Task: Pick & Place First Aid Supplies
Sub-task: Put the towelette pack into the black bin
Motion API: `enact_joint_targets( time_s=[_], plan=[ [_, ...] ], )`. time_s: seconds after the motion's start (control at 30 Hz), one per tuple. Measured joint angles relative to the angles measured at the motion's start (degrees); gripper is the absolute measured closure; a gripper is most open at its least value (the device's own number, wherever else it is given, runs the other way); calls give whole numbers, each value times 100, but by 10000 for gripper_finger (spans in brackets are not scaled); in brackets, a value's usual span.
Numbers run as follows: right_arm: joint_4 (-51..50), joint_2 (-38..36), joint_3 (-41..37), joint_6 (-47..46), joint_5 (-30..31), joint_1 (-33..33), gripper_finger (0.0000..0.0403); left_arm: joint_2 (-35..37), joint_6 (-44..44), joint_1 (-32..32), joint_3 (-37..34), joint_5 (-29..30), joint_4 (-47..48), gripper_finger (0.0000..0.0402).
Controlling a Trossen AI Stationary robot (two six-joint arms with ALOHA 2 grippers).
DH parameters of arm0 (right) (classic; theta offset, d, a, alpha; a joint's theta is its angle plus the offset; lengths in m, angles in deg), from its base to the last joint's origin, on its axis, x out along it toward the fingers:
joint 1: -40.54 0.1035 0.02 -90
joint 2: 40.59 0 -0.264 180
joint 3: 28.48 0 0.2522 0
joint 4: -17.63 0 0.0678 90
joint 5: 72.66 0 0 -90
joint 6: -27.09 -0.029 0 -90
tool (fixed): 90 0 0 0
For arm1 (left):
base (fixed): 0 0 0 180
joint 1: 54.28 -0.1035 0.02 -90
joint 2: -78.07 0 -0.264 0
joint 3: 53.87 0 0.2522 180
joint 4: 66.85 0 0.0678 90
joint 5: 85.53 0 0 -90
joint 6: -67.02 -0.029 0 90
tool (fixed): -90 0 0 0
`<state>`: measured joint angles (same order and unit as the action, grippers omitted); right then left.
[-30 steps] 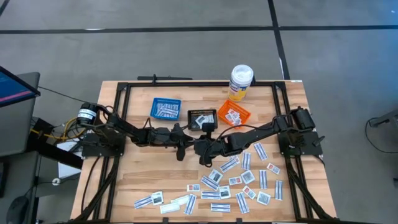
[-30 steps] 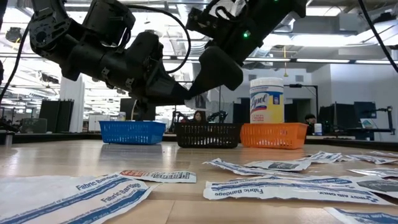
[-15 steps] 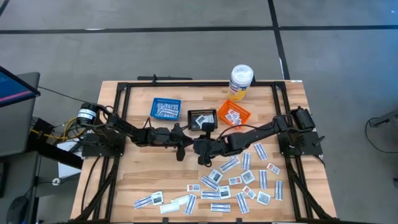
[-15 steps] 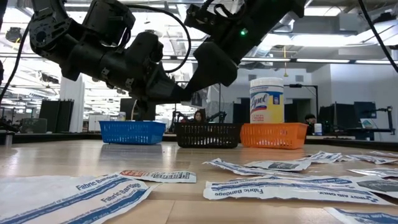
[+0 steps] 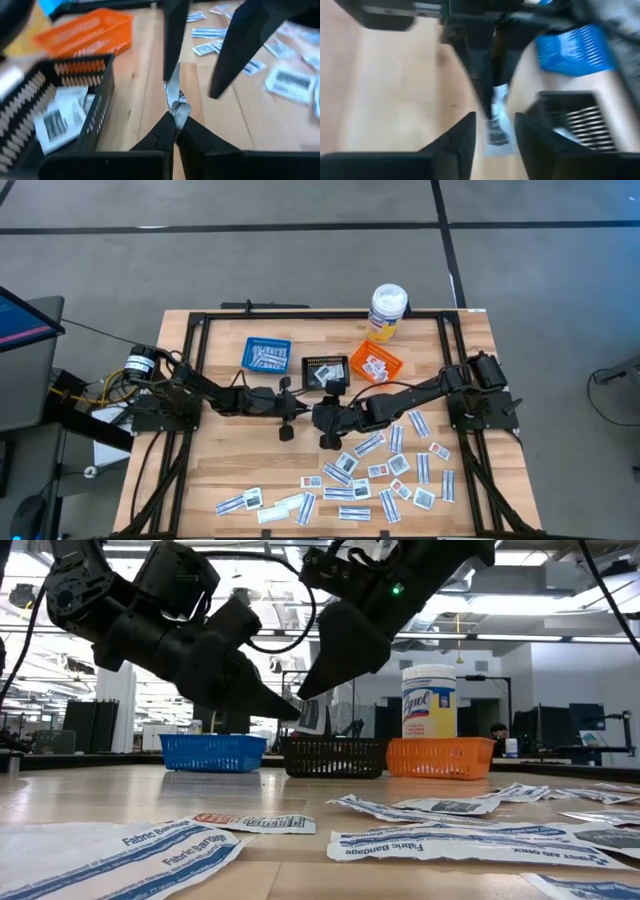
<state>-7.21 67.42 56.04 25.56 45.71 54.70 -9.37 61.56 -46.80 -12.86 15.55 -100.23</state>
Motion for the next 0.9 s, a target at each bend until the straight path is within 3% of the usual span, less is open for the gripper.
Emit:
enact_joint_targets(
  time_s=[0.13,0.33,0.47,0.9],
  plan=[
    [-1,-2,0,-533,-795,-114,237,-2,-1340,111,-4,-16,29,389],
    [-47,-4,7,-542,-1050,-253,203,-2,-2650,211,-4,31,18,387],
    [-67,-7,11,-612,-1337,-297,198,-2,-2910,222,-4,-21,22,390],
    [-119,-7,11,-407,-1333,-296,209,-4,-2924,432,-4,-11,5,391]
  ],
)
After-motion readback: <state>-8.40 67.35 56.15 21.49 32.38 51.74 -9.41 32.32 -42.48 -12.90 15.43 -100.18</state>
